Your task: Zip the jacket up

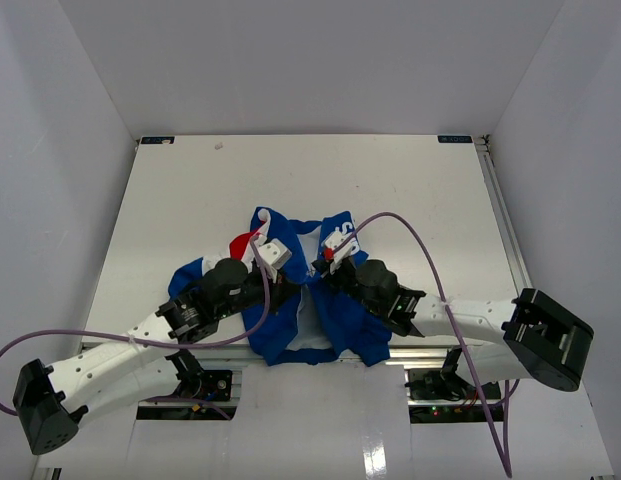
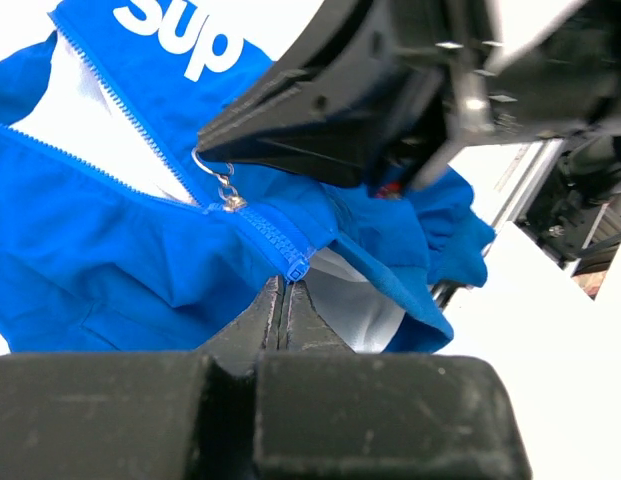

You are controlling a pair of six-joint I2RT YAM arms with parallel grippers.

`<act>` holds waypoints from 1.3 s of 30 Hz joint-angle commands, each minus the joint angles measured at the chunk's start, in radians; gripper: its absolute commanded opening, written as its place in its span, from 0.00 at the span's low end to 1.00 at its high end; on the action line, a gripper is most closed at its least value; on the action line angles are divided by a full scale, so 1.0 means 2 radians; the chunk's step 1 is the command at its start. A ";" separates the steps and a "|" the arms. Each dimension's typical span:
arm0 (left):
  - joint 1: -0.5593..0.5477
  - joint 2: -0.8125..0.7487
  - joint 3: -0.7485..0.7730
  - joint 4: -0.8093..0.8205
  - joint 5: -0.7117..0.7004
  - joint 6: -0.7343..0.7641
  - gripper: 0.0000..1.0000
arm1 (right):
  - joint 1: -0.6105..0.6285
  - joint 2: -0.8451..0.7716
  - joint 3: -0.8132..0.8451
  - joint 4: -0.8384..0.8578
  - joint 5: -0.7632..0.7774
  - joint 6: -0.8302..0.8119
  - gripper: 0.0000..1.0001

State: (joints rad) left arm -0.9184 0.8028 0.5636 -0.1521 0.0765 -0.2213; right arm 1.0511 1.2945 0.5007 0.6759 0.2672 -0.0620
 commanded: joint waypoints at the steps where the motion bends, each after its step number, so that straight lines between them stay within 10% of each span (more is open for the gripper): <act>1: -0.003 -0.025 0.006 0.008 0.033 -0.004 0.00 | -0.026 0.003 0.009 -0.006 0.015 0.013 0.08; 39: -0.003 -0.182 0.145 -0.179 -0.040 -0.005 0.00 | -0.279 0.167 0.236 -0.083 -0.103 0.066 0.08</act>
State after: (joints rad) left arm -0.9184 0.4782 0.7871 -0.4643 0.0179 -0.2330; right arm 0.5678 1.5857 0.8845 0.5418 0.0409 0.0657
